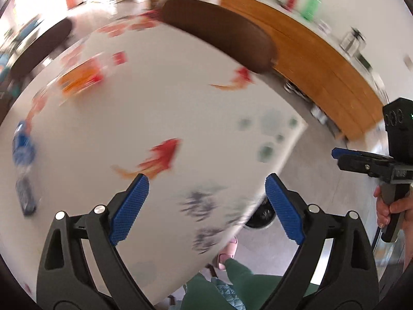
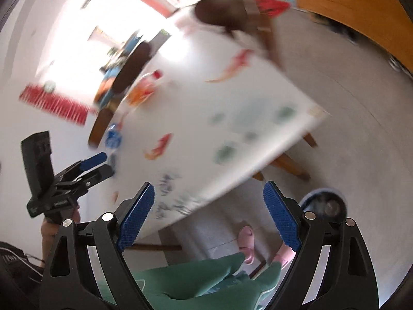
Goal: Collect trash
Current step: 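Move both tools back over the table, then grasp the blue-labelled water bottle with the left tool while the right tool grasps the orange juice bottle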
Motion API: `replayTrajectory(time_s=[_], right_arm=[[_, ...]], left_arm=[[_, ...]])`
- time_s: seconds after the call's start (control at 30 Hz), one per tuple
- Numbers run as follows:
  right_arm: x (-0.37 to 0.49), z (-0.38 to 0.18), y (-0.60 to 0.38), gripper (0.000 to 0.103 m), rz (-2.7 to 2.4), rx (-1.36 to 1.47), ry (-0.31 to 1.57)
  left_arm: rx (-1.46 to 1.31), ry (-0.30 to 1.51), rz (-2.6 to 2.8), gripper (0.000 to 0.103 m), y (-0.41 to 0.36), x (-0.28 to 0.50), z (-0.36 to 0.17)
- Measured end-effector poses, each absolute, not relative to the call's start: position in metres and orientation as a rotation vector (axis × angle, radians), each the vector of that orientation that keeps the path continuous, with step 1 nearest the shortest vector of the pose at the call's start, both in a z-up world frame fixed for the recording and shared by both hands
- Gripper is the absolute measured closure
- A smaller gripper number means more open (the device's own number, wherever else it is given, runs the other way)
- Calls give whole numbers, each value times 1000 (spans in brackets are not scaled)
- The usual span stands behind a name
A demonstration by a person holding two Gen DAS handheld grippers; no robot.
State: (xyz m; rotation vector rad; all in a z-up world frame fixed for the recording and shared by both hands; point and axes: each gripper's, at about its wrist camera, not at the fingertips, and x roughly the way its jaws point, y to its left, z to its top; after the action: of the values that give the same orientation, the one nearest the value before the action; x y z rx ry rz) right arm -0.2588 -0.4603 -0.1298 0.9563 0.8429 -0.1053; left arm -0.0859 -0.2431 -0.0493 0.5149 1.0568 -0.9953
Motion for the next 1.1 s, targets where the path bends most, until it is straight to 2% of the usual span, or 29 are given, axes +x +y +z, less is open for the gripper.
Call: replayTrajectory(time_s=[0.17, 0.6, 1.1], right_arm=[[-194, -116, -441, 16, 6, 868, 904], [-49, -92, -374, 15, 190, 692, 1002], [80, -66, -335, 15, 204, 391, 1055]], left_arm=[[383, 1087, -855, 9, -194, -40, -48], [178, 1117, -579, 7, -66, 61, -46], [142, 1174, -484, 7, -23, 165, -59]])
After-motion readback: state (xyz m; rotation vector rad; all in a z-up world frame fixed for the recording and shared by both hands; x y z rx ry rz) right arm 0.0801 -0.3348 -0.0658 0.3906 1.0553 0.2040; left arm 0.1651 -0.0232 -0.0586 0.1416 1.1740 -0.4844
